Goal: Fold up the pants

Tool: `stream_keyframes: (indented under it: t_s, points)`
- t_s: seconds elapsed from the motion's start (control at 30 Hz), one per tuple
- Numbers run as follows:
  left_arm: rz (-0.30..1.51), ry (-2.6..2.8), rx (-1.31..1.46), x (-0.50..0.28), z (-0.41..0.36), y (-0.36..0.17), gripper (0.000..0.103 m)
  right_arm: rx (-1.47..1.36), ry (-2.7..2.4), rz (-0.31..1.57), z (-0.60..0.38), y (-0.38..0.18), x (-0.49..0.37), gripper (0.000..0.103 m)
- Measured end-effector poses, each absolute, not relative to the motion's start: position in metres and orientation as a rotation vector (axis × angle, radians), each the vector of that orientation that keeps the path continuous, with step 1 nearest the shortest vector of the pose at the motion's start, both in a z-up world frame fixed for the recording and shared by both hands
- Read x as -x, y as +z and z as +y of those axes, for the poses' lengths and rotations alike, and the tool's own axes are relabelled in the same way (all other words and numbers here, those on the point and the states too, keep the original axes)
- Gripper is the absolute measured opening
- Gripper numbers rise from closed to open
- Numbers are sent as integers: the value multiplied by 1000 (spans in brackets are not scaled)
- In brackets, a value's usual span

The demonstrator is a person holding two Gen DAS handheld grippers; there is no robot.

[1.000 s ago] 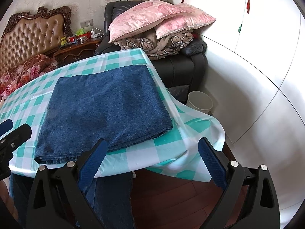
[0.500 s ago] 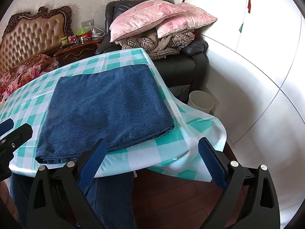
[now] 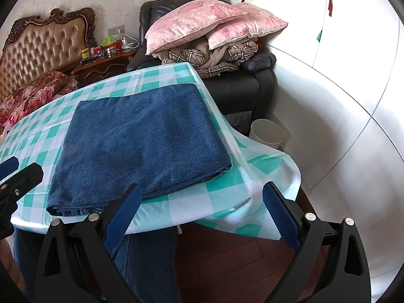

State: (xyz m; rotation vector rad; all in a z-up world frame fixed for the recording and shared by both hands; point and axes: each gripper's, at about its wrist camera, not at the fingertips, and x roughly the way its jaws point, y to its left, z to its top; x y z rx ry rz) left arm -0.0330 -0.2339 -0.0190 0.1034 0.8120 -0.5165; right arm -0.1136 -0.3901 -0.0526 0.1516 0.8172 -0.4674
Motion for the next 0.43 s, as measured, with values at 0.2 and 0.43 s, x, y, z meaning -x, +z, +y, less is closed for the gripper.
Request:
stream_keyframes:
  t_s: [0.2, 0.43]
  points:
    - [763, -565, -84, 37, -240, -19, 101, -153, -470, 826, -389, -58, 112, 93]
    - [802, -581, 34, 5, -195, -28, 101, -201, -491, 789, -398, -60, 105, 94]
